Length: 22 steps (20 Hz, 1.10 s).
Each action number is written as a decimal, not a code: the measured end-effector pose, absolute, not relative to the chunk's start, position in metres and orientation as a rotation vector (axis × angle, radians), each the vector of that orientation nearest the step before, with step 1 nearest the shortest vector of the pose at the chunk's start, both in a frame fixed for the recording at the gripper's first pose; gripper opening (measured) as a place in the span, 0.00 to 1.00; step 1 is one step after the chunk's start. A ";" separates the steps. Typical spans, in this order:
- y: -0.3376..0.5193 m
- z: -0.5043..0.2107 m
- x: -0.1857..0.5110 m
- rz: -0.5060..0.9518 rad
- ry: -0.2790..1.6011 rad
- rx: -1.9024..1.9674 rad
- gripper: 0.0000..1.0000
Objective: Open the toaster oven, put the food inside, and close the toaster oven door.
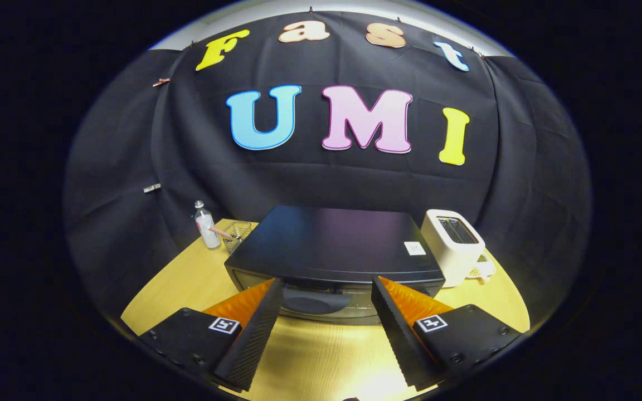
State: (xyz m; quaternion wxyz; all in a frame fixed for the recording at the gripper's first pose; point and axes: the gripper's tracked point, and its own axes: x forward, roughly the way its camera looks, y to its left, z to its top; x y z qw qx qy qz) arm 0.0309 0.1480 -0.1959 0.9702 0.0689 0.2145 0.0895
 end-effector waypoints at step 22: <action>-0.002 -0.003 0.014 0.101 0.058 0.217 0.98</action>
